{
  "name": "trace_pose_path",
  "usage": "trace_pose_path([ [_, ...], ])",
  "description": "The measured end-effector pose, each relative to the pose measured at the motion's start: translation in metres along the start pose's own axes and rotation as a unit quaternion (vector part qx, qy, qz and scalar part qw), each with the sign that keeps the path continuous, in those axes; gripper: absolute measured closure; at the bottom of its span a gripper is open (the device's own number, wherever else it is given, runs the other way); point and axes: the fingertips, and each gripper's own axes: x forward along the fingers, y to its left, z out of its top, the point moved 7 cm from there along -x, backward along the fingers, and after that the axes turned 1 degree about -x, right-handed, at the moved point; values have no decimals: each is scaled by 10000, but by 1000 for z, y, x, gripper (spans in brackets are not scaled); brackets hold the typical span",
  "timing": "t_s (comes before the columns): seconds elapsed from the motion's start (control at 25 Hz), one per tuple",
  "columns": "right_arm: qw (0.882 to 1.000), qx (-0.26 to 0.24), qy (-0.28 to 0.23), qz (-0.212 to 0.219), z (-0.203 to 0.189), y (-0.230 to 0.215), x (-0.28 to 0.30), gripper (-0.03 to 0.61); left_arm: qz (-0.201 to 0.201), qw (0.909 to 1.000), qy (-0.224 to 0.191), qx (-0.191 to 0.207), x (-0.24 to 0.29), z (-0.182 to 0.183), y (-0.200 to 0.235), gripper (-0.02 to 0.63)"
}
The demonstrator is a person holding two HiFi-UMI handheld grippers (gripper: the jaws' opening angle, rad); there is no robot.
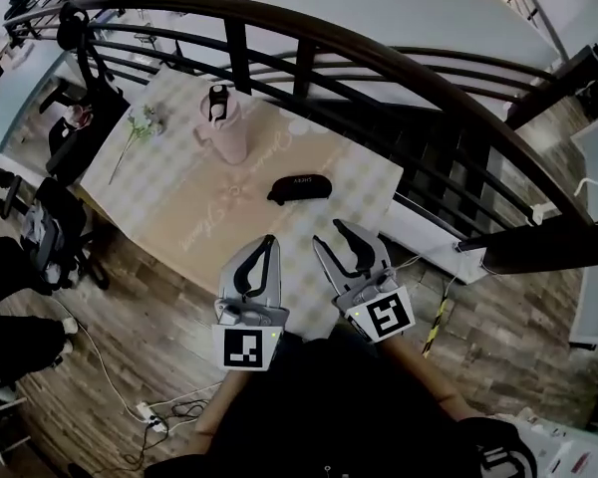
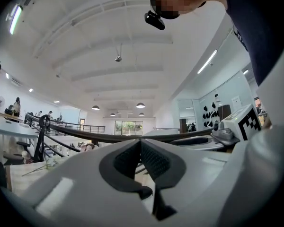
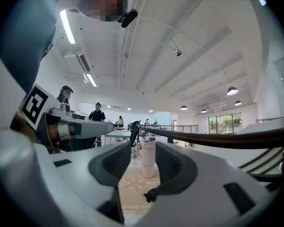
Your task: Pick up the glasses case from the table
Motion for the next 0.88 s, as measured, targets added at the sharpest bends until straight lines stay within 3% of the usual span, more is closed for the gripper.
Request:
trace_pose_path([
  [0.2, 9992, 57, 261, -288, -15, -8, 13, 451, -274, 9995, 106, -88, 20, -12, 17, 601],
  [0.44, 9980, 2, 563, -278, -31, -12, 28, 447, -428, 9985, 304, -163, 34, -25, 26, 601],
  [0.88, 9926, -340, 1121, 332, -69, -24, 65, 430, -151, 9977, 551, -356, 53, -49, 41, 601],
])
